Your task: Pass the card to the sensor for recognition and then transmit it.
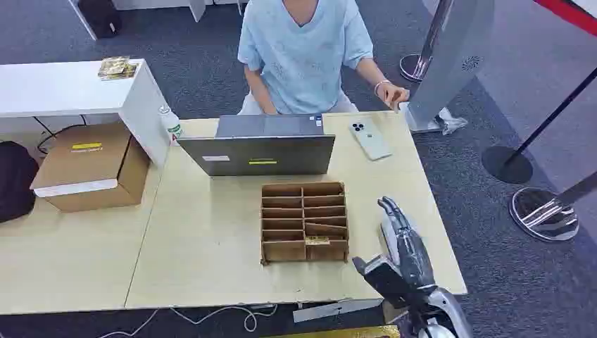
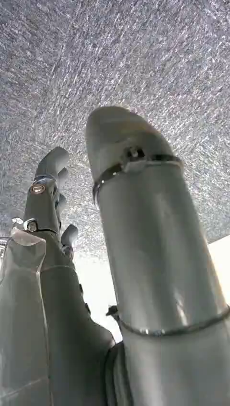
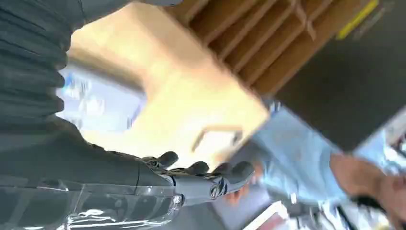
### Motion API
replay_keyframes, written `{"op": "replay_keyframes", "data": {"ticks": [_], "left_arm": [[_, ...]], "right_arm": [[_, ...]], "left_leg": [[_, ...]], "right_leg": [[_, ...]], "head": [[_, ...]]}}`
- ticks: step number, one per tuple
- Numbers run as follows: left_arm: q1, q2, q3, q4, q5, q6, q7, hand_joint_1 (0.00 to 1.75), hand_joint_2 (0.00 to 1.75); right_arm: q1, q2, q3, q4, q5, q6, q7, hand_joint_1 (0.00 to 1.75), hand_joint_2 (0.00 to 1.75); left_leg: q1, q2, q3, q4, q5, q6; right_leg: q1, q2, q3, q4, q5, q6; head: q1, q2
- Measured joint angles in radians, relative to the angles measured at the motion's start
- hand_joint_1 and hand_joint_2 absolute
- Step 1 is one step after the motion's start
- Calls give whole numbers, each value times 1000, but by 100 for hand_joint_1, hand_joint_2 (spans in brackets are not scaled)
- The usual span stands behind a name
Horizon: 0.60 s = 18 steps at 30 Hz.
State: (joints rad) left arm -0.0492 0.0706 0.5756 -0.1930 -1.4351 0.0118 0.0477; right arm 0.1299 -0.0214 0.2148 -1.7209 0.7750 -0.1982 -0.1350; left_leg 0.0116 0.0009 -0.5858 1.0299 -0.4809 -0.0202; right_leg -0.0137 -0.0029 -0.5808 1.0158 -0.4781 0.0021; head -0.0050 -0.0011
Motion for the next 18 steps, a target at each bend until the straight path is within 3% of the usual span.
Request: {"op": "replay_keyframes", "data": {"ticks": [3,9,11,12,13,15,18], "left_arm": [[0,0,0,0,-9,0,-9,0,0],[0,0,0,0,-10,-1,-9,0,0],[0,0,1,0,-14,-3,-18,0,0],[0,0,3,0,-16,-3,-19,0,0],[0,0,6,0,-28,-5,-32,0,0],[-3,0,5,0,-33,-11,-41,0,0],[-10,0,5,0,-35,-22,-48,0,0]], "right_arm": [[-30,6,4,-16,122,-122,-5,0,175],[-33,6,5,-17,128,-129,-5,0,175],[-82,6,25,-23,209,-236,-16,0,175],[-109,6,36,-23,224,-255,-18,0,175],[-143,6,56,-21,315,-348,-15,0,175],[-194,3,76,-13,401,-380,10,0,175],[-322,-3,113,25,504,-373,71,0,175]], "left_leg": [[0,0,0,0,0,0],[0,0,0,0,0,0],[0,0,1,0,0,-1],[0,0,1,0,1,-1],[0,0,1,0,1,-1],[0,1,1,0,1,-1],[0,2,1,0,2,-1]], "right_leg": [[0,0,0,0,0,0],[0,0,0,0,0,0],[0,1,0,0,0,0],[0,0,1,0,0,0],[0,0,1,1,0,0],[0,2,1,1,1,0],[0,2,0,1,2,0]], "head": [[0,0],[0,0],[0,0],[0,0],[0,0],[0,0],[0,0]]}}
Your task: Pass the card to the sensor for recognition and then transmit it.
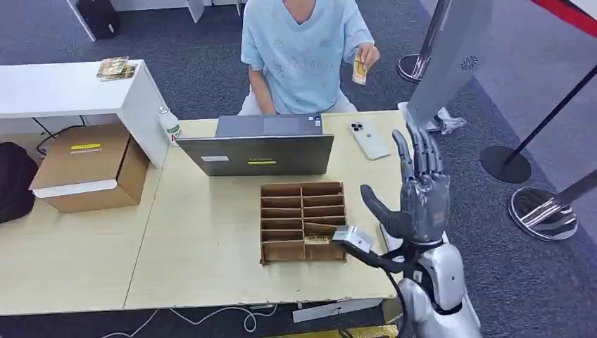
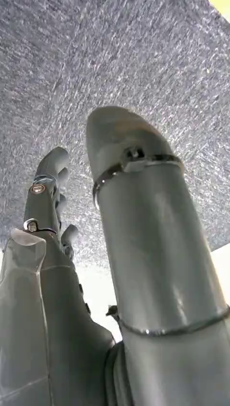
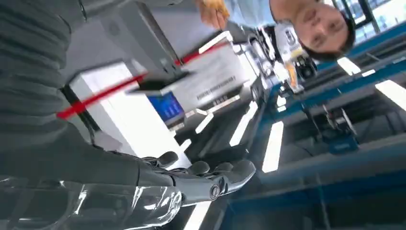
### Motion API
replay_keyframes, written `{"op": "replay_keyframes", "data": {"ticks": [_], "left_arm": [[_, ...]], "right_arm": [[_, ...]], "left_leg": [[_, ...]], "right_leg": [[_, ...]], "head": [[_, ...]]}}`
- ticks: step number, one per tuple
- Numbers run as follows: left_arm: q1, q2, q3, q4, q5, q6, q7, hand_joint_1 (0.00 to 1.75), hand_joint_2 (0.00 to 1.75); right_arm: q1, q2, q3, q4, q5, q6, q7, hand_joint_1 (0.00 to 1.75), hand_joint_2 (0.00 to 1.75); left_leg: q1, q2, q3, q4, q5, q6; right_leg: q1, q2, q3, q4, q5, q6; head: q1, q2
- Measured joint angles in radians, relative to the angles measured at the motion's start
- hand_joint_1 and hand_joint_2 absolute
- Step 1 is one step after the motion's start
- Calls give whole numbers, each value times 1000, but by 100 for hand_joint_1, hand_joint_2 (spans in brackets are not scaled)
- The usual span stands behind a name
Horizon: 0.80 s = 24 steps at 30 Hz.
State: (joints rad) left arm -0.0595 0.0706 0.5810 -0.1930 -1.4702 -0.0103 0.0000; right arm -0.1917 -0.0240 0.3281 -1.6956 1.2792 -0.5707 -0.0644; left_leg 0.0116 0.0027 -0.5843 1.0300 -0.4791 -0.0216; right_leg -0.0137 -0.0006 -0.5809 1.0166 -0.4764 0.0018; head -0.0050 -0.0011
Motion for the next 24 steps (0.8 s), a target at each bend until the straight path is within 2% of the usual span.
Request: {"op": "replay_keyframes", "data": {"ticks": [2,6,9,12,15,18,21,24], "left_arm": [[-3,0,0,0,0,-5,0,0,0],[-1,0,0,0,-1,-8,-2,0,0],[-3,1,0,0,-1,-12,-6,0,0],[-5,2,1,0,-3,-11,-17,0,0],[-6,2,1,0,-5,-14,-22,0,0],[-7,3,1,0,-6,-15,-22,0,0],[-7,3,1,0,-6,-16,-23,0,0],[-9,3,1,0,-6,-17,-24,0,0]], "right_arm": [[-64,-2,17,25,8,3,15,0,175],[-126,-6,44,59,34,18,43,0,175],[-263,-5,73,151,62,110,100,0,175],[-455,21,95,319,69,232,152,0,175],[-620,52,104,498,76,295,189,0,175],[-726,76,106,641,76,296,196,0,175],[-774,90,108,722,77,296,198,0,175],[-822,108,109,803,79,328,216,0,175]], "left_leg": [[0,-2,0,0,1,1],[0,-2,-2,0,1,1],[0,1,-3,0,2,0],[0,1,-2,0,5,0],[0,-2,-3,0,7,1],[1,-4,-3,0,7,0],[0,-4,-4,0,7,0],[0,-4,-4,0,7,1]], "right_leg": [[0,-2,0,0,0,0],[0,-3,0,0,1,0],[0,2,-1,1,3,0],[0,1,-2,1,4,0],[0,-2,-2,1,5,-1],[0,-4,-2,1,5,-1],[0,-4,-2,1,5,-1],[0,-3,-3,1,5,-1]], "head": [[0,0],[0,0],[0,0],[0,0],[0,0],[0,0],[0,0],[0,0]]}}
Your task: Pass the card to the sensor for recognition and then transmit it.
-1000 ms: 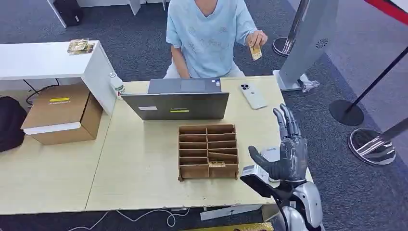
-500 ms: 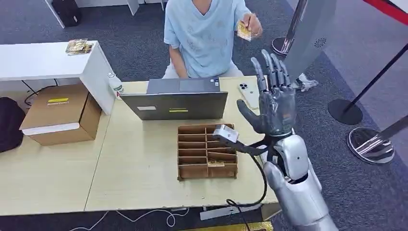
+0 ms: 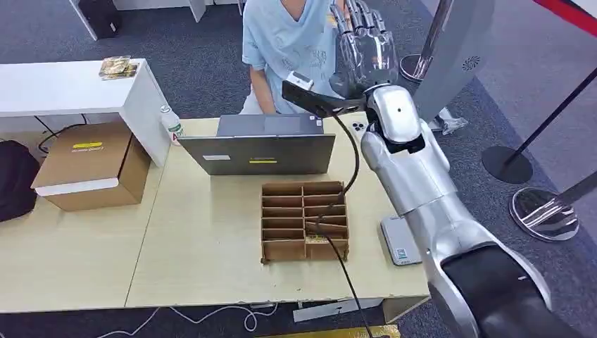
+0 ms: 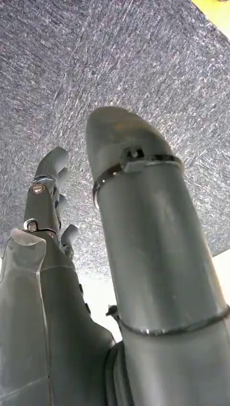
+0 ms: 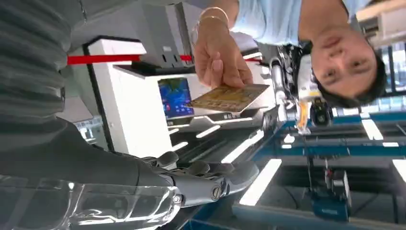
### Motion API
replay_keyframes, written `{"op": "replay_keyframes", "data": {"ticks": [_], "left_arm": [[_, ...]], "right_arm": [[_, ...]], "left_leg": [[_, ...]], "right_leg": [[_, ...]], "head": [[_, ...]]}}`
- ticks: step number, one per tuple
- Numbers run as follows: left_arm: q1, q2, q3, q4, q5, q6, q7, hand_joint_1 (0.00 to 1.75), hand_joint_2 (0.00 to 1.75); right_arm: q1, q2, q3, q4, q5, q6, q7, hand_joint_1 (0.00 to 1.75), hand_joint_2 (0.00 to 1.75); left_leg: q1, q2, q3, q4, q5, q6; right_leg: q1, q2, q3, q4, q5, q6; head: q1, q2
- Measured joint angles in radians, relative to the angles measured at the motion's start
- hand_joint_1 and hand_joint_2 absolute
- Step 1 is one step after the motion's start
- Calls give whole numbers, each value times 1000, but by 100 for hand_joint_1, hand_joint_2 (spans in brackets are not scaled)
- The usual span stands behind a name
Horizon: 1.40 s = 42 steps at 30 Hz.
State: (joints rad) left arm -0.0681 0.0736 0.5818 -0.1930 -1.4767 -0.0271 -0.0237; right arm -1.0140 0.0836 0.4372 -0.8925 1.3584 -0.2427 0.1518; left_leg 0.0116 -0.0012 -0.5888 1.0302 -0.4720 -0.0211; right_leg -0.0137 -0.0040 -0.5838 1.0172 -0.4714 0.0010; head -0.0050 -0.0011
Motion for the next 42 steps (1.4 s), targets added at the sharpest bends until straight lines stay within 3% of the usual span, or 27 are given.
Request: {"op": "replay_keyframes", "data": {"ticks": [9,18,19,20,21,42], "left_arm": [[-6,0,0,0,-1,-15,-8,0,0],[-7,0,0,0,-2,-15,-9,0,0],[-7,0,0,0,-2,-16,-9,0,0],[-9,0,0,0,-3,-18,-9,0,0],[-10,0,0,0,-3,-19,-9,0,0],[-35,0,-1,0,-5,-30,-3,0,0]], "right_arm": [[-124,43,-9,203,-8,-6,6,0,175],[-139,53,-21,258,-4,-14,10,0,175],[-139,53,-24,262,-3,-19,12,7,175],[-140,52,-28,267,-3,-26,16,159,175],[-142,51,-32,272,-2,-33,16,175,175],[-156,18,-84,315,15,-88,-12,175,175]], "left_leg": [[0,0,0,0,0,0],[0,0,0,0,0,0],[0,0,0,0,0,0],[0,0,0,0,0,0],[0,0,0,0,0,0],[0,0,0,1,0,0]], "right_leg": [[0,0,0,0,0,0],[0,0,-1,0,0,0],[0,0,-1,0,0,0],[0,0,-1,0,0,0],[0,0,-1,0,0,0],[0,1,-1,0,1,0]], "head": [[0,0],[0,0],[0,0],[0,0],[0,0],[0,0]]}}
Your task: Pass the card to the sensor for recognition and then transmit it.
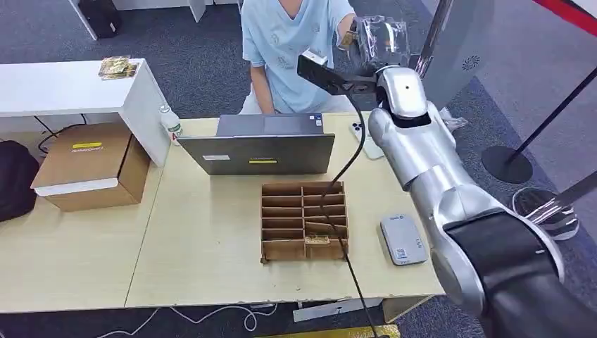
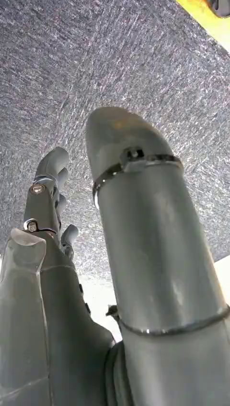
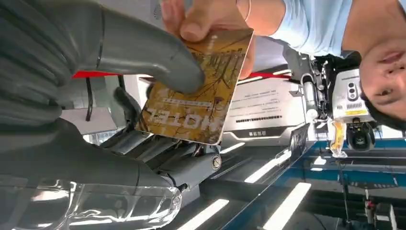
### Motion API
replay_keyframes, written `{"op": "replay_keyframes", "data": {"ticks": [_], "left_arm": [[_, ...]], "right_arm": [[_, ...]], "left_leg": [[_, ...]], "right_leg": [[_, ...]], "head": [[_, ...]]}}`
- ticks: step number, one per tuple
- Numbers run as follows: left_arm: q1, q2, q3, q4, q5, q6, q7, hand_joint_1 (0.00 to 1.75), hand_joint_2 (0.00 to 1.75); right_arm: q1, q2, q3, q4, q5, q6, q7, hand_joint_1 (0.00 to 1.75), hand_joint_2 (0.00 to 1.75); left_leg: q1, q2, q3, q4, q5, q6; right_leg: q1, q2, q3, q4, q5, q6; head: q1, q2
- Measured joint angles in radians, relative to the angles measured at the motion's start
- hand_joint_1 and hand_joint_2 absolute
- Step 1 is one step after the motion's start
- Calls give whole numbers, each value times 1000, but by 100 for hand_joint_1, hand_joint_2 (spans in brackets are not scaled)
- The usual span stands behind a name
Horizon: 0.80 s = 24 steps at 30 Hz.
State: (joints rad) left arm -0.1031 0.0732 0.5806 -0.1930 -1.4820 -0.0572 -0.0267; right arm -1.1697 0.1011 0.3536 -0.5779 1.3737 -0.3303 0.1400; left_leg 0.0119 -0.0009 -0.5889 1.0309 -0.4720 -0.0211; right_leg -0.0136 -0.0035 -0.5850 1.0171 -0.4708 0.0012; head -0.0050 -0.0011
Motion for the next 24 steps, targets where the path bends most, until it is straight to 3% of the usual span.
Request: {"op": "replay_keyframes", "data": {"ticks": [15,21,24], "left_arm": [[4,0,0,0,0,4,3,0,0],[15,1,2,0,2,17,3,0,0],[19,1,8,0,2,18,3,0,0]], "right_arm": [[1,1,-15,-2,-31,-37,-62,175,175],[33,7,-26,-72,-134,-71,-126,175,175],[82,7,-44,-156,-268,-55,-191,175,175]], "left_leg": [[0,0,0,0,0,0],[0,0,0,0,0,0],[0,0,0,0,0,0]], "right_leg": [[0,0,0,0,0,0],[0,0,0,0,0,0],[0,0,0,0,0,0]], "head": [[0,0],[0,0],[0,0]]}}
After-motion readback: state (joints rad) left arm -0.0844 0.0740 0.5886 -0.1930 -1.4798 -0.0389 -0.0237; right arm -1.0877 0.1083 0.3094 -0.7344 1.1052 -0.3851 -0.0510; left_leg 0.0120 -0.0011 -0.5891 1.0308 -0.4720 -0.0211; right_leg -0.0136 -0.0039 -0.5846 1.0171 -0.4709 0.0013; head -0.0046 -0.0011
